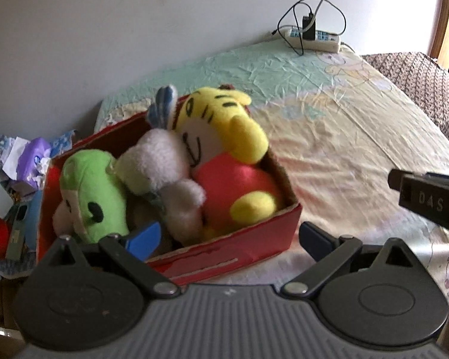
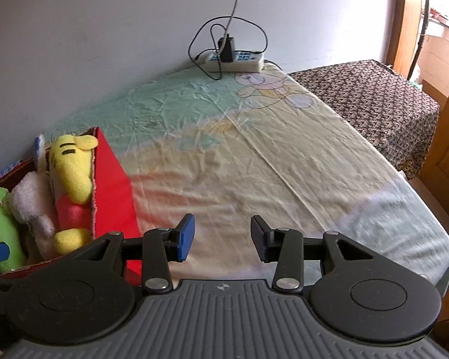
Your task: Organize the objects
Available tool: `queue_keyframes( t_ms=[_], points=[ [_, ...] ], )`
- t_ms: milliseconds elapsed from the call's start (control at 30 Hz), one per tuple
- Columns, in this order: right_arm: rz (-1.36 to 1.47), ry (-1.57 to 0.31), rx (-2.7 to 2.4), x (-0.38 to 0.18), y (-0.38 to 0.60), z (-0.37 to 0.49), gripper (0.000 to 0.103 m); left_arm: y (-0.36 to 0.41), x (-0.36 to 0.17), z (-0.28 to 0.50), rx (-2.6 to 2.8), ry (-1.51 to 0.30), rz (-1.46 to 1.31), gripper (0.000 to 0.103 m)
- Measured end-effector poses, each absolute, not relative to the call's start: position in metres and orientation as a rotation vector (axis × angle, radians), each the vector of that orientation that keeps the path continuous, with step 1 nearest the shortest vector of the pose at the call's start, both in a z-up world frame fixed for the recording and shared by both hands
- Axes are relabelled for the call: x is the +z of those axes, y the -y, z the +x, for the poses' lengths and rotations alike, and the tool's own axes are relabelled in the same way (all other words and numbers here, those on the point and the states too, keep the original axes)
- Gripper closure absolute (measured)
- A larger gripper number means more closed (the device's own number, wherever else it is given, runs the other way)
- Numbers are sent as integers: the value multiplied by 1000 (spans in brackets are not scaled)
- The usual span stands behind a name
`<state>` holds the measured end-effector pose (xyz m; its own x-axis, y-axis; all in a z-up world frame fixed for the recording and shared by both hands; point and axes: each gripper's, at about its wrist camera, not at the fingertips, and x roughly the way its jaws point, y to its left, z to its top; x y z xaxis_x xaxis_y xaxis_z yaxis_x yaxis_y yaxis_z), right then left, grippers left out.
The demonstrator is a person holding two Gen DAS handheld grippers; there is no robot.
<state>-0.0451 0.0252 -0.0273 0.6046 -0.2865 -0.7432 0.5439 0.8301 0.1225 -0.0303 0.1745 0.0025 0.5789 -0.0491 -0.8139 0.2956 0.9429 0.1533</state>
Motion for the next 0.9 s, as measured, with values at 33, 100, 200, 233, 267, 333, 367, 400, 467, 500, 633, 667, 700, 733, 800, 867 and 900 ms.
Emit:
queue_keyframes(
  t_ms=[33,100,200,233,267,333,367,400,467,500,633,667,700,733,800,867,900],
  points=[
    [356,-788,-486,-27,-27,-43,59,-177,2,-31,-212,-944,281,3],
    [343,-795,-467,-26,-31,-40,59,-182,2,-32,-225,-953,272,3],
    [322,-793,-440,-21,-39,-35,58,-189,2,-32,-214,-947,274,3],
    [317,-790,-430,-19,-41,-33,58,-193,3,-31,-206,-944,270,3],
    [313,-787,-417,-17,-44,-31,58,-197,4,-29,-196,-943,262,3],
    [304,-776,-387,-12,-51,-27,58,-208,5,-26,-173,-942,243,3],
    [295,-768,-374,-9,-55,-25,58,-213,7,-24,-161,-941,236,3],
    [284,-760,-363,-7,-59,-22,58,-218,7,-22,-152,-940,228,3],
    [266,-747,-339,-1,-67,-16,57,-228,8,-19,-134,-939,215,3],
    [262,-743,-325,1,-71,-14,56,-232,8,-18,-127,-939,210,3],
    [229,-737,-270,6,-90,-3,50,-249,7,-12,-92,-944,193,3],
    [224,-736,-257,7,-95,0,50,-253,7,-12,-83,-946,189,3],
    [222,-736,-245,7,-98,2,50,-256,6,-11,-74,-947,185,3],
    [221,-735,-234,7,-101,4,50,-260,6,-10,-66,-949,180,3],
    [214,-738,-216,7,-109,8,50,-267,5,-8,-51,-953,172,3],
    [208,-739,-204,8,-116,12,48,-274,3,-7,-40,-957,165,3],
    [207,-740,-201,8,-119,13,47,-277,2,-7,-34,-959,162,3]
  ],
)
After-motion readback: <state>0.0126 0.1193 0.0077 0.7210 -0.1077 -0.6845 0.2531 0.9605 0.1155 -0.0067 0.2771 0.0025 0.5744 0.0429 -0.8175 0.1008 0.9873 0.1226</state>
